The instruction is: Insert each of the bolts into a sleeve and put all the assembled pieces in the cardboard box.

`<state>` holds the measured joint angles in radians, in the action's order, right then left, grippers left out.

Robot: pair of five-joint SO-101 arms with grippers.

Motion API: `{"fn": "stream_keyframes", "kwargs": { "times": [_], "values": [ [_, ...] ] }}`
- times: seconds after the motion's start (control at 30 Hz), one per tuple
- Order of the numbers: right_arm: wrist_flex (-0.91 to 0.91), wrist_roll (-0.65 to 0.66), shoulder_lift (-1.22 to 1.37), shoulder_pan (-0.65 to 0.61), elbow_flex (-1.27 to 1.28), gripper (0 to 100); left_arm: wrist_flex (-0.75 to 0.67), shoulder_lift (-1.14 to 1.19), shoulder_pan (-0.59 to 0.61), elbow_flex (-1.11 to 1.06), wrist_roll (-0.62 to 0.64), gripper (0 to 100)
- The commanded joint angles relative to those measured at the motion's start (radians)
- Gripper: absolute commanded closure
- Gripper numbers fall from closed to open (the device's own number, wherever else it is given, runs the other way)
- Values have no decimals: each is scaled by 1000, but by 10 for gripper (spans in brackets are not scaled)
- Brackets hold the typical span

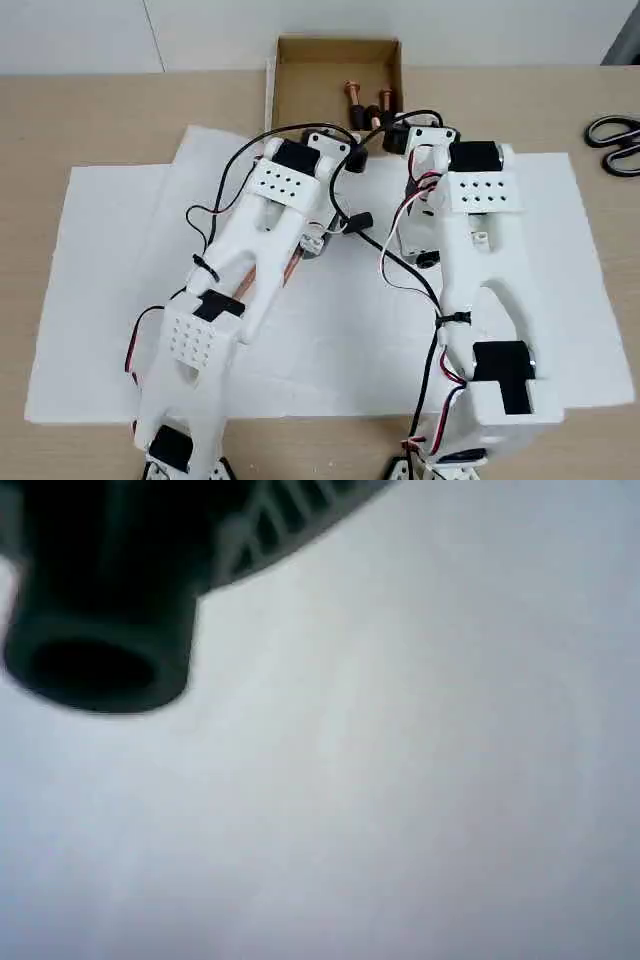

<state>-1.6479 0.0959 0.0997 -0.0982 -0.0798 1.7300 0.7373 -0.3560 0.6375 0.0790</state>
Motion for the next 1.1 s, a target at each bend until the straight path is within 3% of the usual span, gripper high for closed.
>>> {"fn": "stream_keyframes", "kwargs": {
  "times": [0.0, 0.47, 0.83, 1.07],
  "values": [
    [1, 11, -56, 2, -2, 994, 23, -117, 15, 47, -5, 993],
    [-71, 9, -99, -4, -204, 995, 23, -526, 224, 45, -3, 993],
    [-76, 9, -524, -4, -203, 995, 23, -853, 195, -31, 3, 993],
    [-70, 11, -794, -68, 63, 995, 5, -1155, 123, -231, 83, 993]
  ]
}}
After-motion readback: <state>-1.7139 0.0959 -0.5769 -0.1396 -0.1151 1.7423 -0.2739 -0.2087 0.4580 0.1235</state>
